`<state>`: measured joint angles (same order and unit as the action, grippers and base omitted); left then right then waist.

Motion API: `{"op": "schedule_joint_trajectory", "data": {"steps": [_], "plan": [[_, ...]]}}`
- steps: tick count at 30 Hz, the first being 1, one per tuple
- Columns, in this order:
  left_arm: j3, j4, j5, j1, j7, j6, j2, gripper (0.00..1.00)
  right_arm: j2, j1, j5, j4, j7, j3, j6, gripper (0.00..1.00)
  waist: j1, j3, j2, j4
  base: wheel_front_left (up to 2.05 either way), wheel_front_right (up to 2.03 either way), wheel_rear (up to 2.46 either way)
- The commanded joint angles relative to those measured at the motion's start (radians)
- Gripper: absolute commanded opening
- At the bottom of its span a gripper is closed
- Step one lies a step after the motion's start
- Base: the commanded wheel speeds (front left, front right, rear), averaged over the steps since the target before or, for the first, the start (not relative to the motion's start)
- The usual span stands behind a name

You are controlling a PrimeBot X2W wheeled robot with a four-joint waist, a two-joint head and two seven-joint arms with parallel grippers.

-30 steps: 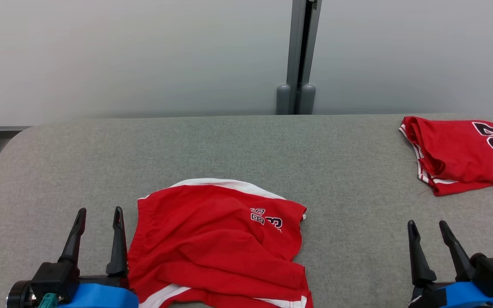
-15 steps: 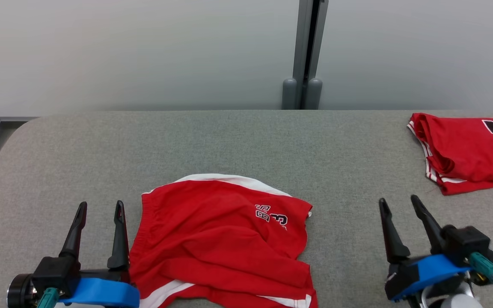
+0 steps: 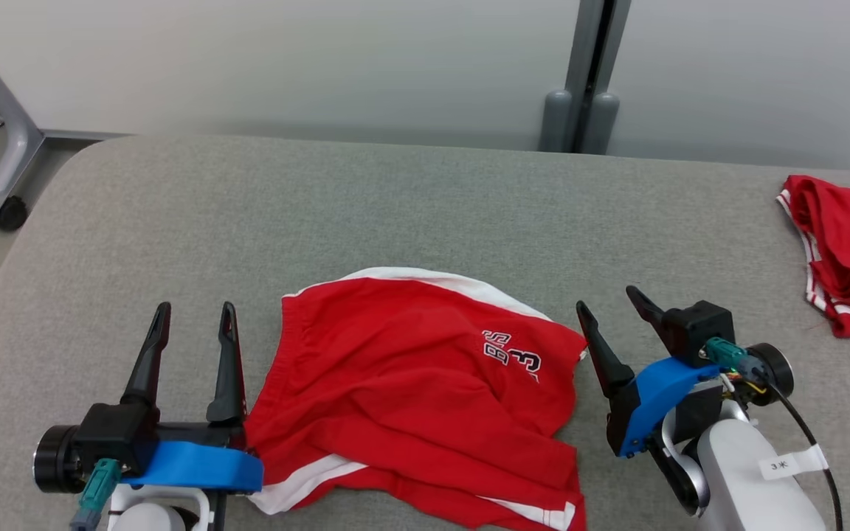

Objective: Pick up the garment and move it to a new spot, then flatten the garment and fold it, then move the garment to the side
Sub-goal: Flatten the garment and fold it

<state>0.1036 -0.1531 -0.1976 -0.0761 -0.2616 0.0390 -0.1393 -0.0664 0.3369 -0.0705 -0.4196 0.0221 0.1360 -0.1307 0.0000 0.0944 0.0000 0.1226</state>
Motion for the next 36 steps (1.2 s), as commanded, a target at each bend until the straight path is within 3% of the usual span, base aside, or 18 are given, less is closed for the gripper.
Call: {"op": "schedule_joint_trajectory", "data": {"steps": [1,9,16,17,18,24,36], "plan": [[-0.001,0.0,0.006,-0.021,-0.004,0.004,0.005,1.0,-0.008,0.027,0.009,-0.028,-0.001,0.009,0.0,1.0,0.0,0.028,0.0,0.03,0.0,0.0,0.0],[0.012,-0.015,0.014,-0.059,-0.005,0.015,0.03,1.0,-0.04,0.094,0.03,-0.256,0.004,0.047,0.0,1.0,0.0,0.075,0.0,0.081,0.0,0.0,0.0],[0.003,-0.026,0.019,-0.062,-0.004,0.023,0.039,1.0,-0.029,0.128,0.012,-0.402,0.016,0.097,0.0,1.0,0.0,0.078,0.0,0.086,0.0,0.0,0.0],[0.001,-0.028,0.02,-0.063,-0.004,0.024,0.041,1.0,-0.026,0.131,0.004,-0.416,0.019,0.107,0.0,0.32,0.0,0.077,0.0,0.085,0.0,0.0,0.0],[0.001,-0.031,0.021,-0.064,-0.004,0.024,0.042,1.0,-0.024,0.137,-0.007,-0.431,0.024,0.115,0.0,0.0,0.0,0.077,0.0,0.085,0.0,0.0,0.0],[0.0,-0.037,0.029,-0.07,-0.004,0.029,0.052,1.0,-0.081,0.215,-0.048,-0.467,0.063,0.117,0.0,0.0,0.0,0.075,0.0,0.081,0.0,0.0,0.0],[-0.003,-0.04,0.041,-0.079,-0.004,0.04,0.064,1.0,-0.286,0.416,-0.068,-0.498,0.067,0.065,0.0,0.0,0.0,0.091,0.0,0.088,0.0,0.0,0.0]]}}
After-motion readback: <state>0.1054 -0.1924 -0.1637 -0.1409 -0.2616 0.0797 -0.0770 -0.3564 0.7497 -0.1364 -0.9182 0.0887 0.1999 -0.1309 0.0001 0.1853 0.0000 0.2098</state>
